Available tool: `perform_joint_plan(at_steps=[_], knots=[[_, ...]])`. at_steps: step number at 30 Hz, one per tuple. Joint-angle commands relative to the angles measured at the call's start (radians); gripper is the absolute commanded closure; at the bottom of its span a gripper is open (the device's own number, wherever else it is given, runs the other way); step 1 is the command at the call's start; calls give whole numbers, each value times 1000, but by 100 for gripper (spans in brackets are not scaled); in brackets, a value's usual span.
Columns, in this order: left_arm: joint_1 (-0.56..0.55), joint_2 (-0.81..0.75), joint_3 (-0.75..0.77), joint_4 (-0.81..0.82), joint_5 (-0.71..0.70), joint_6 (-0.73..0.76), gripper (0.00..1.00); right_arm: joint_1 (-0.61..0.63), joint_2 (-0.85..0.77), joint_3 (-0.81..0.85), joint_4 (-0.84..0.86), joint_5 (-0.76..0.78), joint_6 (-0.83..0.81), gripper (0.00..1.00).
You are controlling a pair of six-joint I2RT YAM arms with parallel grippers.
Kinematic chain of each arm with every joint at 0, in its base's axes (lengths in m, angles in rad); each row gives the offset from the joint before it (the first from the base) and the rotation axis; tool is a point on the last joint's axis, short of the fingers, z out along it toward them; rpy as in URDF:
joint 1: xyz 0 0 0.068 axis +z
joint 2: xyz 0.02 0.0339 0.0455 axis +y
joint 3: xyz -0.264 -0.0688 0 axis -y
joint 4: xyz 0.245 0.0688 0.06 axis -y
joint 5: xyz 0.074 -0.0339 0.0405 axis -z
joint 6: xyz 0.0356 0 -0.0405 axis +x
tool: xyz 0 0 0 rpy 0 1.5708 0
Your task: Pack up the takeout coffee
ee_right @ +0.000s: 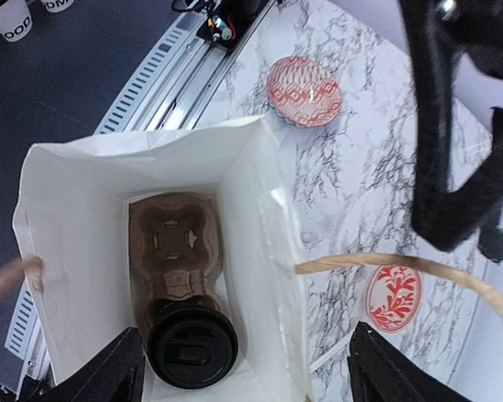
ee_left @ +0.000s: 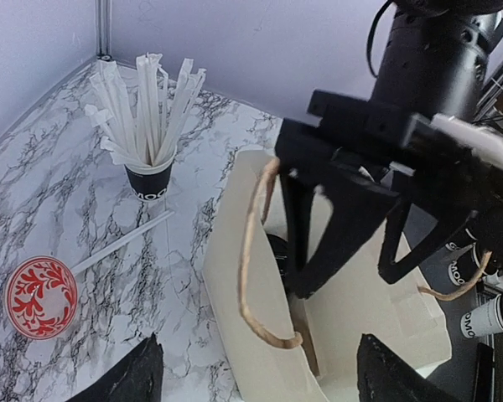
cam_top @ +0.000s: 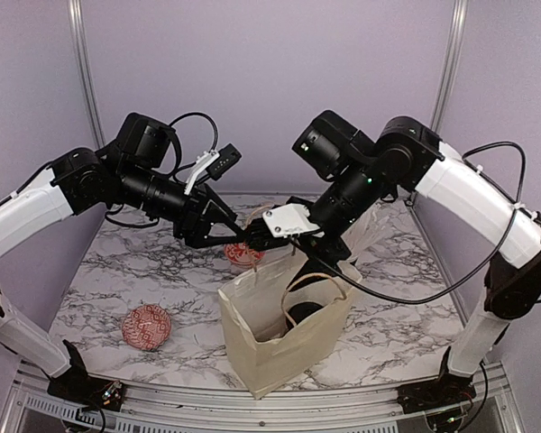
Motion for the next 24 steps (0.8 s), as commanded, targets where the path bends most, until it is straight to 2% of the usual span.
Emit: perform_joint_plan(at_steps=[1,7,11,14,18,20,22,24], knots=[[-2,5,54,66,-53,1,19,-6,-94,102,-12,19,-22,20],[1,24,121,88,-204,-12,16,-6,-145,161,-8,41,-11,25],[1,13,125,132,-271,-21,16,-36,-171,165,62,124,30,33],[1,-2,126,163,-345,-36,15,-180,-176,127,147,109,95,45],[1,-12,131,176,-603,-102,12,-450,-163,-44,278,58,192,52],[2,-18,117,176,-711,-112,8,-596,-137,-115,327,1,248,60],[5,-21,103,175,-786,-113,7,-686,-106,-160,364,-45,316,68],[10,-26,89,174,-832,-114,7,-741,-83,-199,386,-81,376,70]])
